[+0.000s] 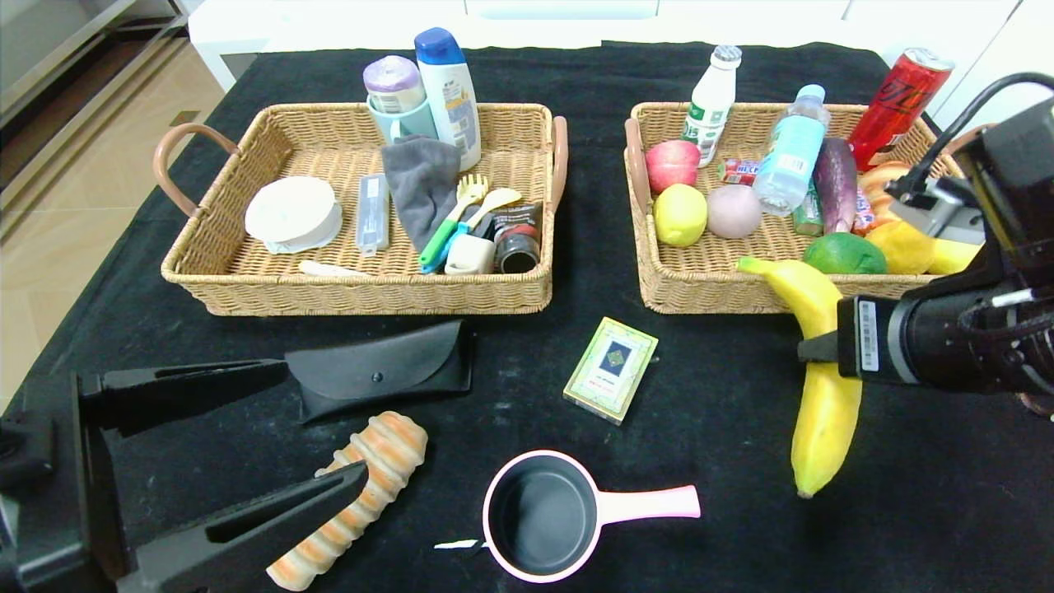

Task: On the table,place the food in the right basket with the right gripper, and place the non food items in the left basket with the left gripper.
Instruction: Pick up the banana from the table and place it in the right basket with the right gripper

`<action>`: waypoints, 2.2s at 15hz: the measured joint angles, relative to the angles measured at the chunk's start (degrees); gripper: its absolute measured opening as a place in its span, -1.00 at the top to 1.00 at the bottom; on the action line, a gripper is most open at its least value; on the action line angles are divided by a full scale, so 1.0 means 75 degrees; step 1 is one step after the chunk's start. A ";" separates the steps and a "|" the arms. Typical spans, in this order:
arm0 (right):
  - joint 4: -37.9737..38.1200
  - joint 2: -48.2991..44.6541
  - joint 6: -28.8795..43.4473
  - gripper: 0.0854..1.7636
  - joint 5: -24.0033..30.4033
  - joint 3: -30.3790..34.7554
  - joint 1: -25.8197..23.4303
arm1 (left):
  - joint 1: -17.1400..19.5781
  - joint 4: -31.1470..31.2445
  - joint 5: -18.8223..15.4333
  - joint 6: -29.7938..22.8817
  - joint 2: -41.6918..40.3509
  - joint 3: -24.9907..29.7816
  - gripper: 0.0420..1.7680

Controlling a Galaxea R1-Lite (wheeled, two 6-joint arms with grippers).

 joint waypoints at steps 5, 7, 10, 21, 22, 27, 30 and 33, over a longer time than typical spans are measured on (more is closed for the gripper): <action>-0.0193 0.0455 0.0268 0.37 -0.0042 -0.1588 -0.0216 | 0.0003 0.0000 0.0000 0.0000 0.0003 0.0000 -0.94; -0.0561 0.0819 0.0280 0.37 -0.0089 -0.2163 -0.0234 | 0.0000 -0.0003 0.0000 -0.0002 0.0000 0.0000 -0.94; -0.1058 0.1396 0.0132 0.37 -0.0302 -0.2844 -0.0408 | 0.0000 -0.0005 -0.0008 -0.0002 0.0000 0.0000 -0.94; -0.3282 0.2370 -0.0603 0.37 -0.0338 -0.3101 -0.0977 | 0.0000 -0.0011 0.0000 0.0057 -0.0065 -0.0005 -0.94; -0.3469 0.2422 -0.0598 0.37 -0.0393 -0.3101 -0.1003 | 0.0000 -0.0008 0.0000 0.0065 -0.0065 -0.0005 -0.94; -0.3623 0.2555 -0.0603 0.37 -0.0585 -0.3066 -0.1061 | 0.0000 -0.0011 0.0000 0.0068 -0.0076 -0.0011 -0.94; -0.3623 0.2568 -0.0606 0.05 -0.0592 -0.3057 -0.1058 | 0.0000 -0.0011 0.0000 0.0070 -0.0073 -0.0005 -0.94; -0.3617 0.2568 -0.0610 -0.27 -0.0592 -0.3054 -0.1058 | 0.0000 -0.0011 0.0000 0.0070 -0.0070 -0.0002 -0.94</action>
